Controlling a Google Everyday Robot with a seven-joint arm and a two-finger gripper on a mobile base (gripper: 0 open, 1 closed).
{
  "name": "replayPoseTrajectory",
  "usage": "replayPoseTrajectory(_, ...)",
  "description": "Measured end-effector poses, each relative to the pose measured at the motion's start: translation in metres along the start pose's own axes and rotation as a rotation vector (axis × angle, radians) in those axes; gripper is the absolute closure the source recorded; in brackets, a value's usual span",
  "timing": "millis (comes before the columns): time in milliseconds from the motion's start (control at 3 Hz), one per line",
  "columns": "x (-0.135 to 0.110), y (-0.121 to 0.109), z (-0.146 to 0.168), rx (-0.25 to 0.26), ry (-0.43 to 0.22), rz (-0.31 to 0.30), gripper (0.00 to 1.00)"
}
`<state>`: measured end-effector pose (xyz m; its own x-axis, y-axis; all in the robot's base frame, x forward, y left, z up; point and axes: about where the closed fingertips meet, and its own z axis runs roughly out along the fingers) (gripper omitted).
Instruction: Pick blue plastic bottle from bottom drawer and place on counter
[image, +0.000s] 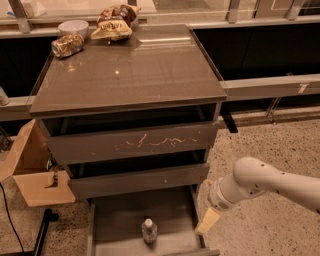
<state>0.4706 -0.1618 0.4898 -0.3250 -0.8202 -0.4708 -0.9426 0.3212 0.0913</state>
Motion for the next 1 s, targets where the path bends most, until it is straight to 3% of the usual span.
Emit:
replayPoseTrajectory(667,0.024,-0.017,0.085,-0.056,-0.001,0.066,0.0)
replayPoseTrajectory(1000,0.023,-0.021,0.12,-0.117,-0.186,0.087,0.0)
